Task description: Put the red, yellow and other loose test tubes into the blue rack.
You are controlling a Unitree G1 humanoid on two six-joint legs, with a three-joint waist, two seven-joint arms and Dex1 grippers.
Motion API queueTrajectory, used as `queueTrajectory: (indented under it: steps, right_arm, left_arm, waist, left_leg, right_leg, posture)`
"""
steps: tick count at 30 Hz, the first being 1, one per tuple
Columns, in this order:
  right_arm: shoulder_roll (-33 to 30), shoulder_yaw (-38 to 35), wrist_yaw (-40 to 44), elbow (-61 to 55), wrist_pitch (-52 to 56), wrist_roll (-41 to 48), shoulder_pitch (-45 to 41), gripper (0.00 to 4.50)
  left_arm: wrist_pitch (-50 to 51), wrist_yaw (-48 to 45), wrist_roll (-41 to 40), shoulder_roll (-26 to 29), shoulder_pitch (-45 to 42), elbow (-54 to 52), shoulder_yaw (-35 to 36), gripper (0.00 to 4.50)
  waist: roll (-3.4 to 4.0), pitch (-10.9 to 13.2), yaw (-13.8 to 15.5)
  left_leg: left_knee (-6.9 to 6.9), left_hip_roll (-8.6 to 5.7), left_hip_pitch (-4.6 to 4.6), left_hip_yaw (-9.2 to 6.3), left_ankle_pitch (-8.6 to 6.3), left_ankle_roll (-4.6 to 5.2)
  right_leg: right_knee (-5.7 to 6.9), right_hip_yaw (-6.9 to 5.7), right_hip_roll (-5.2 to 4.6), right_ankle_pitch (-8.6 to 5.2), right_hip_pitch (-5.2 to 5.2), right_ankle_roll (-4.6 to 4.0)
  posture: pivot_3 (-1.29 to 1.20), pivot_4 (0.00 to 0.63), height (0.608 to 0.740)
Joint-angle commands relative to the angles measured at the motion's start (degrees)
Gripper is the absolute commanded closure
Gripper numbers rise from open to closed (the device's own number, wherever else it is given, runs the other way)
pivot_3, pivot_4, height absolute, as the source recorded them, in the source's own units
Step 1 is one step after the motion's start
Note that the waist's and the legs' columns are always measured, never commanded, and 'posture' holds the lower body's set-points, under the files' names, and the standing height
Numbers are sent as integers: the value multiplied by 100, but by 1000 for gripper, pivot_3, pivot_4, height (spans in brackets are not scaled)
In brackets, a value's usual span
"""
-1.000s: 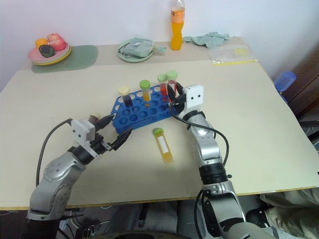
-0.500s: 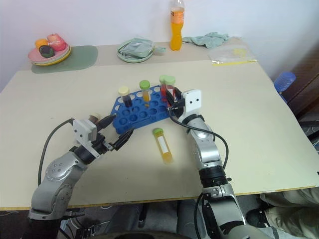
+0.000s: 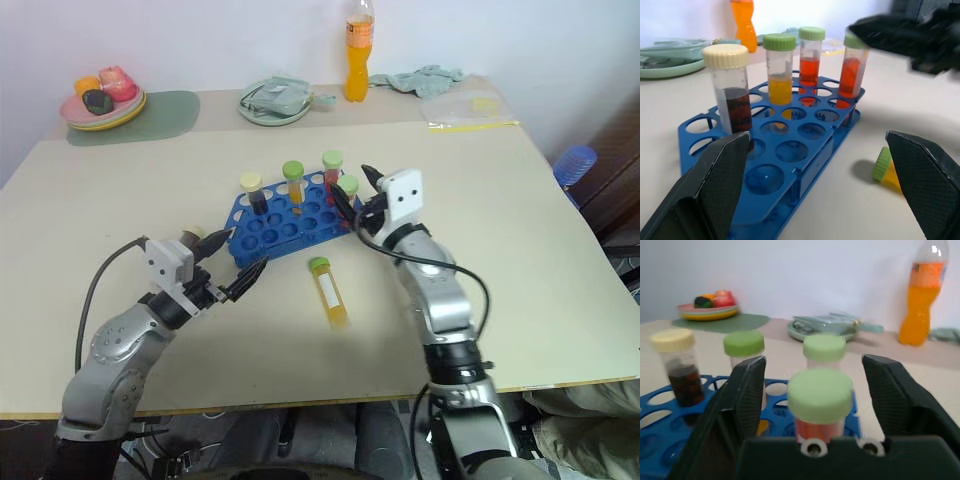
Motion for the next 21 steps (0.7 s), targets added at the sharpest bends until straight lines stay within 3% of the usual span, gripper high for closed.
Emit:
queueTrajectory:
  steps: [1, 5, 9, 14, 21]
  right_arm:
    - [-758, -270, 287, -1101, 2061, 847, 34, 1010]
    - [-1610, -439, 639, -1744, 4639, 2039, -203, 1010]
    - [-1301, -577, 362, -1657, 6817, 2788, -1021, 1010]
    - [-1428, 234, -743, -619, 7025, 4210, -1674, 1010]
    - [-1541, 1168, -2814, 1250, 7025, 6277, -2628, 1010]
  left_arm:
    - [-160, -118, -30, 121, 58, -79, 140, 0]
    - [-220, -410, 17, 385, 48, 95, 145, 0]
    - [-313, -947, -12, 771, 100, 284, 87, 0]
    - [-373, -1471, -158, 1114, 270, 398, 161, 0]
    - [-50, -2162, -735, 1546, 877, -266, 154, 0]
  waist:
    - [0, 0, 4]
    - [1, 1, -1]
    - [2, 1, -36]
    - [2, 1, 14]
    - [2, 4, -18]
  left_leg:
    - [0, 0, 0, 0, -1, 2]
    - [0, 6, 0, 2, -7, 12]
    - [1, 52, 0, 14, -13, 21]
    - [1, 56, -2, 14, -16, 23]
    - [-4, 61, -5, 15, -16, 23]
  right_leg:
    - [0, 0, 0, 0, 0, 0]
    - [-7, 1, 1, -1, 1, -2]
    - [-19, 5, 20, 5, -2, -14]
    - [-29, 5, 25, 9, 1, -18]
    - [-32, 7, 24, 11, -6, -22]
  posture:
    - [0, 150, 740]
    - [0, 150, 740]
    - [0, 150, 740]
    - [0, 150, 740]
    - [0, 150, 740]
